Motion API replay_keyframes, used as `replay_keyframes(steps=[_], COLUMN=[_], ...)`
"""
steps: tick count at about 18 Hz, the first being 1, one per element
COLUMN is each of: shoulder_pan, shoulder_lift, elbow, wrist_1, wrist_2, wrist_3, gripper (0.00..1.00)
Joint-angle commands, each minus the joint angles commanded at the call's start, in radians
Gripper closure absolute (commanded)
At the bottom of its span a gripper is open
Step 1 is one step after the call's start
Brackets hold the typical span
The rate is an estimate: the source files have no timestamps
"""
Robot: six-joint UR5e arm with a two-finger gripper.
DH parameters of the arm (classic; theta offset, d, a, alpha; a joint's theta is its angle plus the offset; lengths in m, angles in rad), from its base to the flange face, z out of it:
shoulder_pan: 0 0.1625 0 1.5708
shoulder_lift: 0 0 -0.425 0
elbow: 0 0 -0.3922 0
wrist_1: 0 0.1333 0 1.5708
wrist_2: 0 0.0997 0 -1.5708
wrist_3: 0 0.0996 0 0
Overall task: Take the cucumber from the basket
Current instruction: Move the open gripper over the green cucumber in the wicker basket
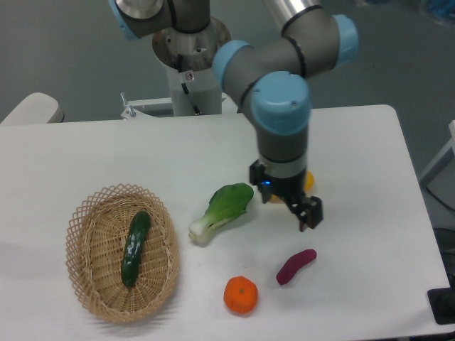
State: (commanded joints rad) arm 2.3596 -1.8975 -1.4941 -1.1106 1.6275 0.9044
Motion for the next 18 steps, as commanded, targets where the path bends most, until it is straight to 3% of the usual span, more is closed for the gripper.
replay_keyframes(steps=[8, 12, 18], shoulder_pan=[-0.181, -0.226, -0.249], shoulder_lift=[-0.006, -0.038, -0.081], elbow=[-0.011, -0.047, -0.075], wrist_1=[0.003, 0.008, 0.015], wrist_2=[-0.005, -0.006, -0.011], wrist_3=[-0.58, -0.726, -0.736], gripper=[0.0, 0.0, 0.0])
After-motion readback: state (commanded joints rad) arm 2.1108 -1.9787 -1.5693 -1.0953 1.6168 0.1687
